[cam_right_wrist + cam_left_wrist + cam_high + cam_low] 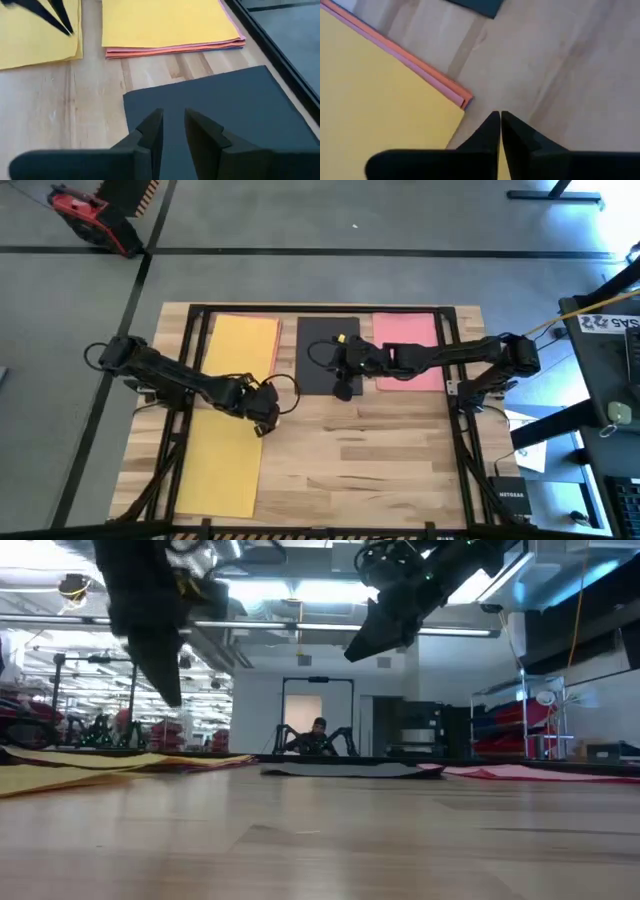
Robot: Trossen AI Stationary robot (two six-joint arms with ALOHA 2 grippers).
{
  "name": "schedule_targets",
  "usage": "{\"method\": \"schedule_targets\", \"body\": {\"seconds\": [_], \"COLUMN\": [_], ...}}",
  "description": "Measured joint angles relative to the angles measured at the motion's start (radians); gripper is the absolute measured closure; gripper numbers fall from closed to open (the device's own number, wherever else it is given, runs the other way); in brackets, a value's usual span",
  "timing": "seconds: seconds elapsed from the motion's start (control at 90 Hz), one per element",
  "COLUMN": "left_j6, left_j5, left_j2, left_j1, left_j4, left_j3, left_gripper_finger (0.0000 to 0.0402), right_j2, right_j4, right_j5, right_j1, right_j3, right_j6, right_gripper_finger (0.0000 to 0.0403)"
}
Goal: Organize paper
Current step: Stack the yellow paper on top of the stacked yellow papers
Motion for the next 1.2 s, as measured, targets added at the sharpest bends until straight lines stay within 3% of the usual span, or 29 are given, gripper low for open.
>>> {"method": "schedule_targets", "body": {"seconds": [0.189, 0.344, 0.544, 0.822, 0.978, 1.2], "left_j6": [-0.036, -0.174, -0.375, -0.621, -0.632, -0.548], "left_j5": [-0.016, -0.150, -0.249, -0.223, -0.152, -0.134], "left_j2": [-0.140, -0.299, -0.477, -0.563, -0.562, -0.551], "left_j1": [-0.046, -0.112, -0.218, -0.243, -0.189, -0.077], "left_j4": [-0.034, -0.092, -0.156, -0.196, -0.038, 0.231], "left_j3": [0.073, 0.056, -0.074, -0.326, -0.490, -0.638], "left_gripper_finger": [0.0402, 0.0401, 0.0401, 0.0401, 0.0401, 0.0401], "right_j2": [0.000, 0.001, 0.041, 0.135, 0.200, 0.267], "right_j4": [0.007, 0.028, 0.138, 0.130, 0.094, 0.043], "right_j5": [-0.009, -0.075, -0.144, -0.148, -0.110, -0.087], "right_j1": [0.000, 0.001, 0.001, 0.025, 0.051, 0.055], "right_j3": [0.000, 0.000, 0.000, 0.104, 0.204, 0.288], "right_j6": [-0.014, -0.014, -0.001, 0.003, 0.015, 0.046], "right_gripper_finger": [0.0333, 0.0333, 0.0333, 0.0333, 0.0333, 0.0333]}}
